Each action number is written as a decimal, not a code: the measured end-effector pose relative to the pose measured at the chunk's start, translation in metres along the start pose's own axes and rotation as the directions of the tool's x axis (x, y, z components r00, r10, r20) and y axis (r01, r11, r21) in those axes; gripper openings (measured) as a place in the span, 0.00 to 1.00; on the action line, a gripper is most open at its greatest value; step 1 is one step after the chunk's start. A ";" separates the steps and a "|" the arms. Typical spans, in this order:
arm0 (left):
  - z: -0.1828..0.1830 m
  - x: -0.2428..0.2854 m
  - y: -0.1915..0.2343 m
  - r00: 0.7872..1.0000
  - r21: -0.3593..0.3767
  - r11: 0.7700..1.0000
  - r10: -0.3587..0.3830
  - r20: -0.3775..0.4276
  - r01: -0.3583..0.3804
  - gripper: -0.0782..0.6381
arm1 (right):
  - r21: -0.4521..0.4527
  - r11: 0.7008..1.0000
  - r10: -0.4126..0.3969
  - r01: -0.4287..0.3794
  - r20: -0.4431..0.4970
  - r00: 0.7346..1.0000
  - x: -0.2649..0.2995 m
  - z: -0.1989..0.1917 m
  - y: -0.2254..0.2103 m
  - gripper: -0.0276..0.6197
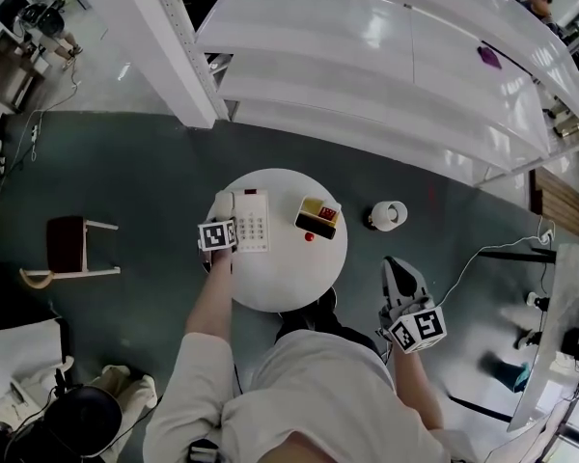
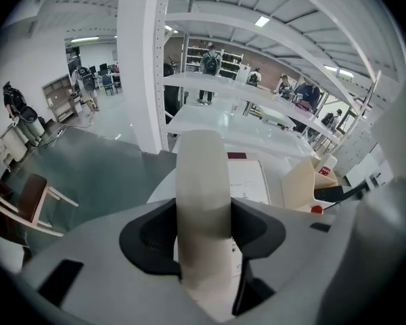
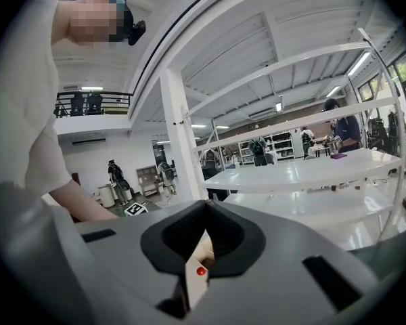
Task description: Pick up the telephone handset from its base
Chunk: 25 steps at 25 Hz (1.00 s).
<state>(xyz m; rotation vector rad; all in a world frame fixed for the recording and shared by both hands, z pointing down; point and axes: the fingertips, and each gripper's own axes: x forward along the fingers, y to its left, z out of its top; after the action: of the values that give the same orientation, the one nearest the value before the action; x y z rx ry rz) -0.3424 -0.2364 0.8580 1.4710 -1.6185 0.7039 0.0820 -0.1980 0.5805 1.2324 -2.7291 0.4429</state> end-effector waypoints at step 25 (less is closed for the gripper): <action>0.010 -0.134 -0.044 0.862 -0.071 0.932 -0.298 0.411 0.356 0.42 | -0.009 0.998 0.066 -0.065 0.064 0.996 -0.005 0.010 0.039 0.05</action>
<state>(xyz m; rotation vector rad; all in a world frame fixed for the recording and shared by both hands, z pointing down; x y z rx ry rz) -0.3034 -0.1819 0.7329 1.8028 -1.6061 0.0921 0.0564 -0.1736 0.5617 1.1786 -2.8298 0.4063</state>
